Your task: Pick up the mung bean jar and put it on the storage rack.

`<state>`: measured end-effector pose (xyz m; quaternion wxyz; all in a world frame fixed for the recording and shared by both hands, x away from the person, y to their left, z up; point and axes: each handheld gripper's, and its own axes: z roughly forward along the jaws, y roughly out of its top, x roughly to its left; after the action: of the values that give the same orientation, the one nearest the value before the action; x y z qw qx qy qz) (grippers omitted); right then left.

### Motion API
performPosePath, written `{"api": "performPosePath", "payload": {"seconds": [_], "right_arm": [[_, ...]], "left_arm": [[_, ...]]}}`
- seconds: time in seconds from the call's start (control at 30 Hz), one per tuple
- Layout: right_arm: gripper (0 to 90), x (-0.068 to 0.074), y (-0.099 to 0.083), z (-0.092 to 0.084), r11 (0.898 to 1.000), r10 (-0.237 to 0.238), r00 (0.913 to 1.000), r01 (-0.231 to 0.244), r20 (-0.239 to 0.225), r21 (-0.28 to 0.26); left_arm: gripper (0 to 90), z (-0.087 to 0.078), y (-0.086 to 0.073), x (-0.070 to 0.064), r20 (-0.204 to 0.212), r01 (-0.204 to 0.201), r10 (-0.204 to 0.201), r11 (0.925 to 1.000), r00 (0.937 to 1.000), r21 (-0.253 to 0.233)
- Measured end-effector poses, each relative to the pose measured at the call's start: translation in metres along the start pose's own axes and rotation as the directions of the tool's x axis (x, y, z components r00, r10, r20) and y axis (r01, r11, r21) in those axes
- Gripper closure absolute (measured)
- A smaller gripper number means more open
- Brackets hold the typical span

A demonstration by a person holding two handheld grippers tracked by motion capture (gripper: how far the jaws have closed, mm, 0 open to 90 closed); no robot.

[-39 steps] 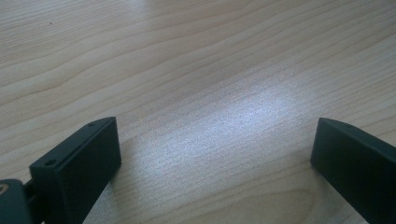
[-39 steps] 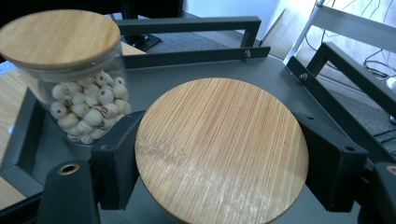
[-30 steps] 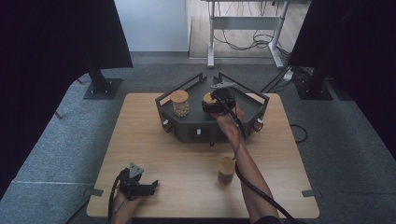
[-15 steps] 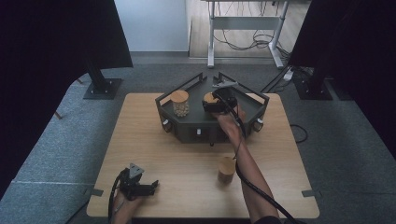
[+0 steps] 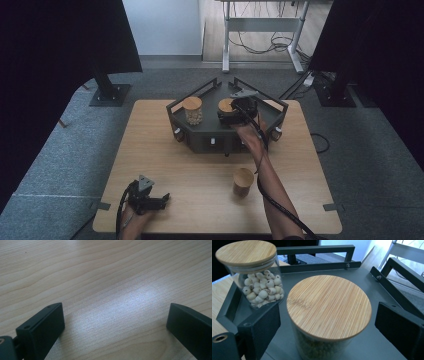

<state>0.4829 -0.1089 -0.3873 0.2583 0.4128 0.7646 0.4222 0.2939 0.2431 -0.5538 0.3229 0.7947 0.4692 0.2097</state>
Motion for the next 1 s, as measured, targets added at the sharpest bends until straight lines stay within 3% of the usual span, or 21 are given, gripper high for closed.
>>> {"api": "performPosePath", "payload": {"seconds": [0.57, 1.0], "right_arm": [[5.7, 0.005, -0.002, -0.015, 0.998, -0.053, 0.9985, 0.053, 0.015, -0.025], [6.5, 0.002, -0.007, -0.036, 0.997, -0.059, 0.9981, 0.06, 0.019, -0.052]], "left_arm": [[1.4, 0.0, 0.0, 0.0, -0.002, 0.001, -0.001, 1.0, 1.0, 0.0], [1.4, 0.0, 0.0, 0.0, -0.003, 0.0, 0.0, 1.0, 1.0, -0.001]]}}
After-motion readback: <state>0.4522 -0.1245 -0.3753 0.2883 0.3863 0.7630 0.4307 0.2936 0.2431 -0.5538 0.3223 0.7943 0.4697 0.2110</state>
